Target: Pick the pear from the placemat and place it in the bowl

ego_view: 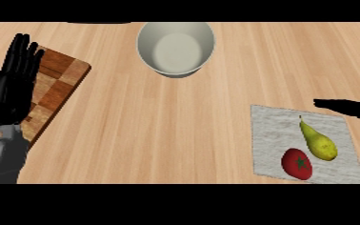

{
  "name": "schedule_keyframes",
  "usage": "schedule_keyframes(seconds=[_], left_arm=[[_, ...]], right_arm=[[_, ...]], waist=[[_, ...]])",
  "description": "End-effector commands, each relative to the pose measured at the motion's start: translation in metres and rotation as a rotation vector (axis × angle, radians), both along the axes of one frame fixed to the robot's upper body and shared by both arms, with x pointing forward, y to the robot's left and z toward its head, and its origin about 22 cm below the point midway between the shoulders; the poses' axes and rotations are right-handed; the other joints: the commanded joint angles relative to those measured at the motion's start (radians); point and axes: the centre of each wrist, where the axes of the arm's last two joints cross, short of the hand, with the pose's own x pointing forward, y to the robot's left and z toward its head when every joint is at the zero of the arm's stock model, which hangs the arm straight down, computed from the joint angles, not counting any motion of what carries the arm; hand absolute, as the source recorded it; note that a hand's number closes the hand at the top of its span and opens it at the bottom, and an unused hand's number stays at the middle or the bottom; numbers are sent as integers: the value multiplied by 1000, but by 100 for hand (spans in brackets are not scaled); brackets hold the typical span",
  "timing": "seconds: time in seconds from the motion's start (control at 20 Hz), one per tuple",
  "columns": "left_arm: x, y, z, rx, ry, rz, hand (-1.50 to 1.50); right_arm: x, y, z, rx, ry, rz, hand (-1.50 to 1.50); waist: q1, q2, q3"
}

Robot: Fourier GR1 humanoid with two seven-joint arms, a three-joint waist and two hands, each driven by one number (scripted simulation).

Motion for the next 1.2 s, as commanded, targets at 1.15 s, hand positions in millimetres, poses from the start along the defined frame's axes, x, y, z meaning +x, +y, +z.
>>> schedule_keyframes(seconds=[1.15], left_arm=[[-1,0,-2,0,13,28,0]], right_arm=[[11,21,-69,43,95,108,-150]], waist=[[-14,-4,-1]])
